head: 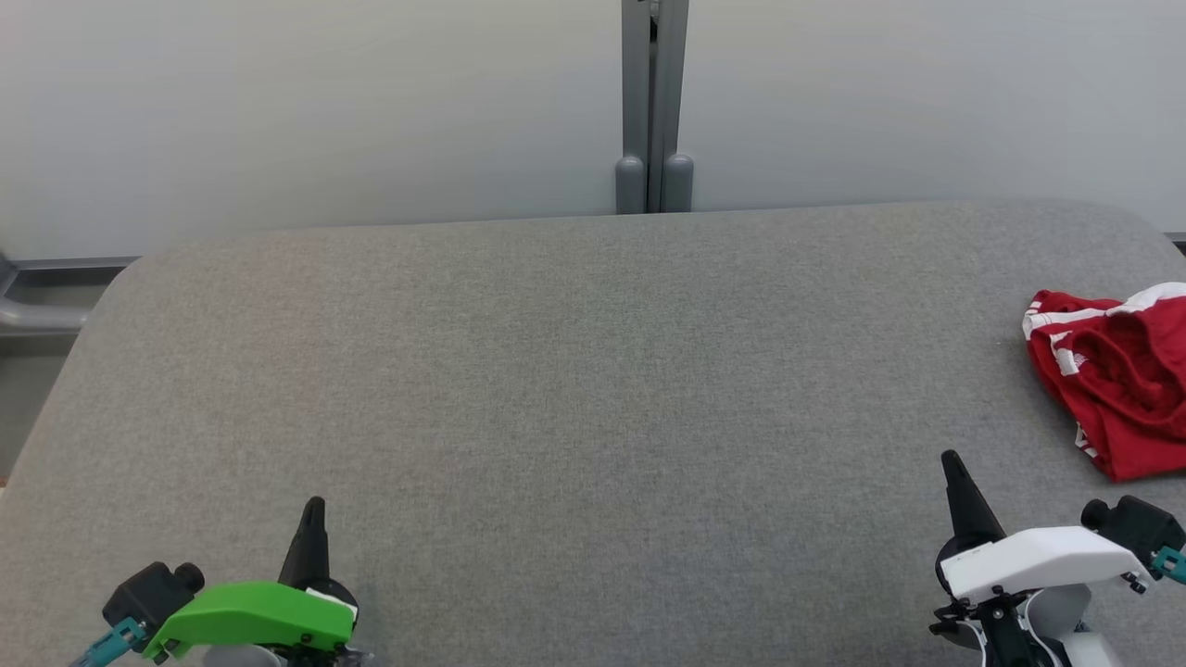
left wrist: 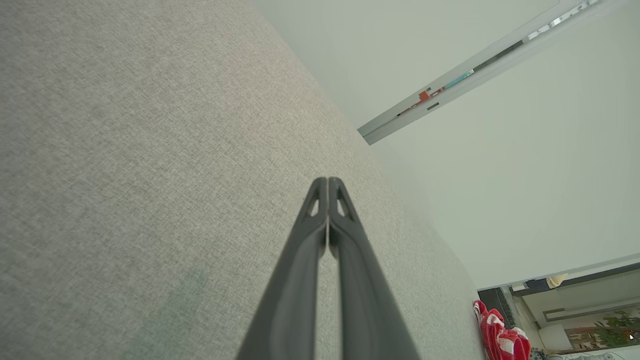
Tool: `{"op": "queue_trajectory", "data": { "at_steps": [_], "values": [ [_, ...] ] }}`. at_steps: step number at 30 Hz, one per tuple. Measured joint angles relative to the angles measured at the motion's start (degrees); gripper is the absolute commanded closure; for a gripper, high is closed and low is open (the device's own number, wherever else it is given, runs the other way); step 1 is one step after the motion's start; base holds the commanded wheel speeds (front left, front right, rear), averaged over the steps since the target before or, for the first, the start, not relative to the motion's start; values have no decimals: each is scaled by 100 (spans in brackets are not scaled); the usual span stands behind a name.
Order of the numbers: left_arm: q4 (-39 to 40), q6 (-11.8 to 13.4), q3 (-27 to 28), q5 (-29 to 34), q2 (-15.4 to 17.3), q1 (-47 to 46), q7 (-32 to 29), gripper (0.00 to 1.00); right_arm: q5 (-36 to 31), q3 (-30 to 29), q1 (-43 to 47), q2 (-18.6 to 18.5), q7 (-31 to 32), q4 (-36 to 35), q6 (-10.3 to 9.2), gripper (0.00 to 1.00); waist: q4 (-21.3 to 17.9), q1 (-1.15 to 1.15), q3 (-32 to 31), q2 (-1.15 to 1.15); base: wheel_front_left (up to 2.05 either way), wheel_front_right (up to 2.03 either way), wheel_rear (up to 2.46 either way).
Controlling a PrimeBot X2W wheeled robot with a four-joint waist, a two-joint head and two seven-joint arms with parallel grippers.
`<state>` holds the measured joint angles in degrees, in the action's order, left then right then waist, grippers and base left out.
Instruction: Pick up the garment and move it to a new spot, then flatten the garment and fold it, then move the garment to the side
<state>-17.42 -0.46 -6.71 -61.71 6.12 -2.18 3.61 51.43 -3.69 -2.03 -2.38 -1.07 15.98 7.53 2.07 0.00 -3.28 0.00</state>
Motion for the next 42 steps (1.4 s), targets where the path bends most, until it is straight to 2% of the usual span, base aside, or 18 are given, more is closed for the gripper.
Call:
{"op": "queue_trajectory", "data": {
  "at_steps": [42],
  "values": [
    [201, -417, 820, -1858, -197, -218, -615, 100, 2492, -170, -238, -20, 458, -115, -5, 100, -109, 0, 184, 0, 0, 0, 0]
  ]
}}
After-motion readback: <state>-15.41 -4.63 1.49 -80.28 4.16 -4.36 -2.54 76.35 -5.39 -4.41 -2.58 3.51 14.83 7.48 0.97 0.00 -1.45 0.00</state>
